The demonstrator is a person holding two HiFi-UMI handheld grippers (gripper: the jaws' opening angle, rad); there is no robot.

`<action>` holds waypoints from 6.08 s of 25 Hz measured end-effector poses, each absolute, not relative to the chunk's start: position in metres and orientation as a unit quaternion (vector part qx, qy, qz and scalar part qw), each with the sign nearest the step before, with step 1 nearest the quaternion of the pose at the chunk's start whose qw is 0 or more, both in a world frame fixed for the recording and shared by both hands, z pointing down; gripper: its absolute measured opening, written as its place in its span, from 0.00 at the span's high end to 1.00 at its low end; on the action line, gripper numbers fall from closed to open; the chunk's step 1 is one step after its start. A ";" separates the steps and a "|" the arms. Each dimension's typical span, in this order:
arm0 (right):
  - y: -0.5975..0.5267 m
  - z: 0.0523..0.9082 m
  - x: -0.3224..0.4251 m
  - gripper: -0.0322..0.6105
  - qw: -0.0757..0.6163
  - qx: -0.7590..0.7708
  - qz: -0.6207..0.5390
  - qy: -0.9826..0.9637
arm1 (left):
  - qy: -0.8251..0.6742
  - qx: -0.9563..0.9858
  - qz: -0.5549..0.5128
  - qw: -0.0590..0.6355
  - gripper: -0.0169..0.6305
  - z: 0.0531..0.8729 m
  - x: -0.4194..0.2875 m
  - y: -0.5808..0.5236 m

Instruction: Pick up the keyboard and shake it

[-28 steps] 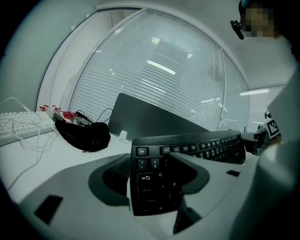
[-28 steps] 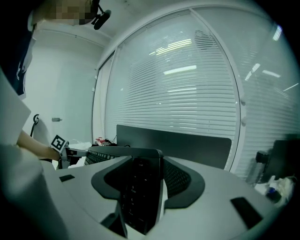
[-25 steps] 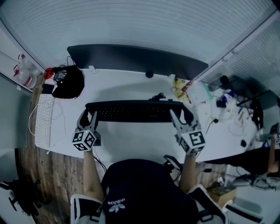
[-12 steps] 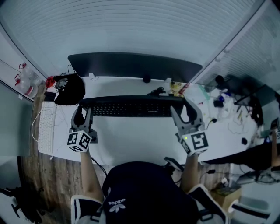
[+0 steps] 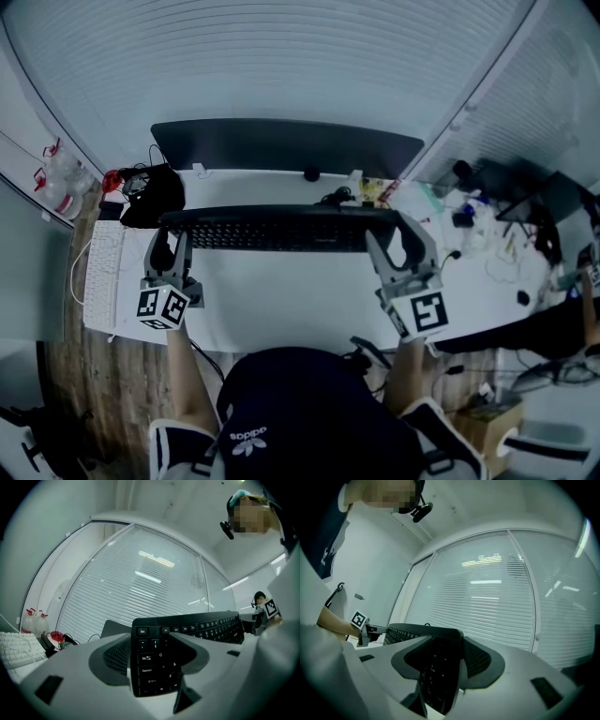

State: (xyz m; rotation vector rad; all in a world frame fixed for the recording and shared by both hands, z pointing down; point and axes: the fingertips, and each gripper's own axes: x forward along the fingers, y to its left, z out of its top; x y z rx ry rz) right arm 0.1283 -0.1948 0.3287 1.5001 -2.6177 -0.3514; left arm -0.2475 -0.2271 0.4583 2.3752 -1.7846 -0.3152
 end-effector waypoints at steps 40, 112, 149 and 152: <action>-0.178 0.344 0.144 0.65 0.052 0.498 -0.089 -0.861 | -0.575 0.811 -0.083 0.067 0.61 0.448 -0.242 -0.222; -0.177 0.406 0.191 0.65 -0.129 0.533 0.055 -0.834 | -0.539 0.830 0.030 -0.142 0.61 0.277 -0.198 -0.231; -0.155 0.376 0.199 0.66 -0.136 0.538 0.044 -0.831 | -0.519 0.843 -0.014 -0.144 0.61 0.258 -0.195 -0.217; -0.164 0.376 0.202 0.66 -0.135 0.543 0.040 -0.828 | -0.520 0.843 -0.005 -0.142 0.61 0.263 -0.192 -0.224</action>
